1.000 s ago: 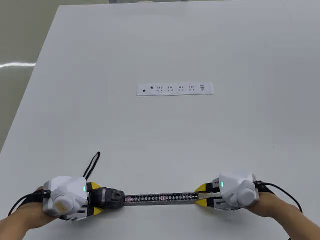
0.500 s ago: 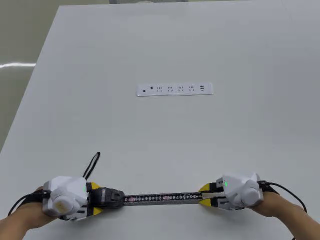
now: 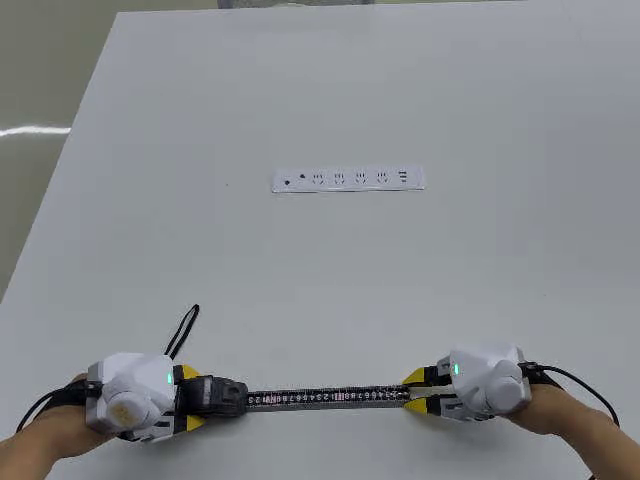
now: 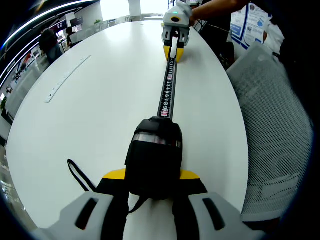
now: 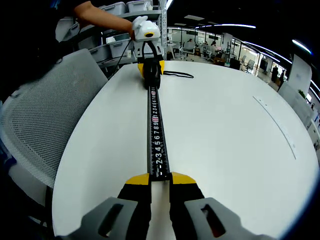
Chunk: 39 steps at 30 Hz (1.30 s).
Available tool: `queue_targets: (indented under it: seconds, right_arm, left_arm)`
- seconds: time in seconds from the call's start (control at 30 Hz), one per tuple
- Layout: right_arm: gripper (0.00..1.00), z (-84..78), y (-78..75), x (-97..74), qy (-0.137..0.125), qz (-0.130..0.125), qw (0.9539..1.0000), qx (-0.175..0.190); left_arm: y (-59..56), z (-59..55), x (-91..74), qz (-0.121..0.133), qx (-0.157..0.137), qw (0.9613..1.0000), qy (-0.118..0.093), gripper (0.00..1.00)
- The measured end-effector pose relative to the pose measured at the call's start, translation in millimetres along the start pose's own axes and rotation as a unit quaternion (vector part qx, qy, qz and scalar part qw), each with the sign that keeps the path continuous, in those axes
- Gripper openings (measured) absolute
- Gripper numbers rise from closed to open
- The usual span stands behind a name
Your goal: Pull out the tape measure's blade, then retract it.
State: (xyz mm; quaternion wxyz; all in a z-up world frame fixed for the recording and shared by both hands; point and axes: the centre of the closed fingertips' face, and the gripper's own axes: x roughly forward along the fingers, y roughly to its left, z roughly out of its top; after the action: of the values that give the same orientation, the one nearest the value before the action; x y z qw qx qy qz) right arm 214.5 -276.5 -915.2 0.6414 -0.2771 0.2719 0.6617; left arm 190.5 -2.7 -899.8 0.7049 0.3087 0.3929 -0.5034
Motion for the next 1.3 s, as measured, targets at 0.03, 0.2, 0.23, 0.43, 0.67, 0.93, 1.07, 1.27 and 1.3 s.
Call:
queue_targets:
  seconds: [0.03, 0.2, 0.23, 0.43, 0.67, 0.93, 1.07, 1.27, 1.3]
  right_arm:
    - [0.11, 0.3, -0.4, 0.2, 0.001, -0.001, 1.0000, -0.001]
    - [0.11, -0.9, -1.9, 0.9, 0.004, 0.001, 1.0000, -0.001]
    - [0.11, -0.7, -2.4, 1.0, 0.004, 0.000, 1.0000, -0.001]
    - [0.13, 0.3, -0.9, 1.2, 0.007, 0.006, 1.0000, -0.001]
    - [0.14, 0.8, -0.7, 1.0, 0.015, 0.008, 0.9998, -0.005]
    - [0.15, 0.2, -0.5, 0.5, 0.019, 0.009, 0.9997, -0.010]
    - [0.18, -1.7, -0.1, 1.7, 0.021, 0.010, 0.9997, -0.012]
    - [0.21, -1.1, 1.6, -0.7, 0.024, 0.008, 0.9996, -0.012]
    - [0.22, -0.9, 2.2, -1.2, 0.023, 0.007, 0.9996, -0.012]
  left_arm:
    - [-0.1, 0.4, 0.1, 0.000, 0.000, 1.0000, 0.000, 0.30]
    - [0.0, 1.8, 1.4, 0.000, -0.003, 1.0000, -0.001, 0.30]
    - [0.2, 2.0, 1.5, -0.001, -0.004, 1.0000, -0.001, 0.30]
    - [0.5, 1.5, 2.1, -0.002, -0.003, 1.0000, 0.001, 0.30]
    - [0.3, 1.4, 2.0, -0.004, -0.003, 1.0000, 0.002, 0.30]
    - [-0.1, 1.3, 2.7, -0.004, -0.002, 1.0000, 0.003, 0.31]
    - [0.0, 0.5, 4.1, -0.001, 0.005, 1.0000, 0.006, 0.31]
    - [0.5, 0.5, 4.3, 0.001, 0.000, 1.0000, 0.006, 0.32]
    - [0.6, 0.2, 4.5, 0.002, 0.001, 1.0000, 0.006, 0.32]
